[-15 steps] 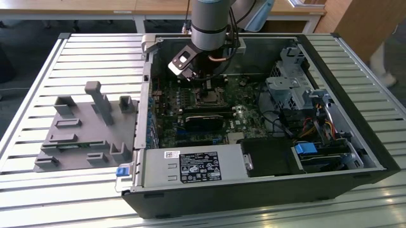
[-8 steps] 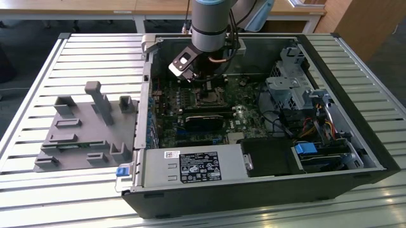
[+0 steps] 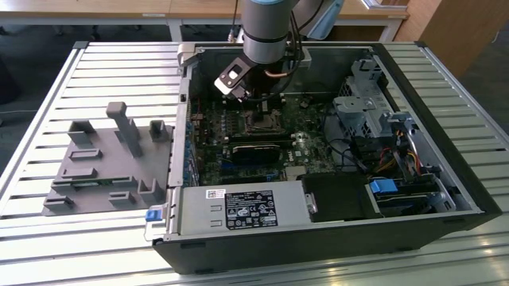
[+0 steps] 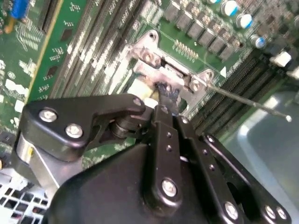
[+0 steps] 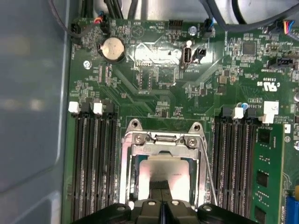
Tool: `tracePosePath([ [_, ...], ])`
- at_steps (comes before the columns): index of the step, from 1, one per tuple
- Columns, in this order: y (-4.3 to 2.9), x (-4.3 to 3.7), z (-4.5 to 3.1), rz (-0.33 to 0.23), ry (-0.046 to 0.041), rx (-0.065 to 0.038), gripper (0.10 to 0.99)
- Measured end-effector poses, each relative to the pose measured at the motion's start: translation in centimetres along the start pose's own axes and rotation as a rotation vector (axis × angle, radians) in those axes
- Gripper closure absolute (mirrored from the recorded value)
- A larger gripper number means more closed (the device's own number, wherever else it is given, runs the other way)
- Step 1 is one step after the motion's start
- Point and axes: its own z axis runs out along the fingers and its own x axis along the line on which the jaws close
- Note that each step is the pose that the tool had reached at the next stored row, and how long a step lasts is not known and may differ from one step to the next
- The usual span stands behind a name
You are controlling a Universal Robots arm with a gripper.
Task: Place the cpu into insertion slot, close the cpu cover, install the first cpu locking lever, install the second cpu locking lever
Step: 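Close the cpu cover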
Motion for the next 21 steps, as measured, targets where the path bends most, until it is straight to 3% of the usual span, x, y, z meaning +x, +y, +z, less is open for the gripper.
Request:
tracePosePath([
  [3, -0.01, -0.01, -0.80, 0.000, -0.0014, 0.001, 0.980],
  [21, 1.07, -0.03, -0.80, 0.000, -0.0016, 0.001, 0.980],
])
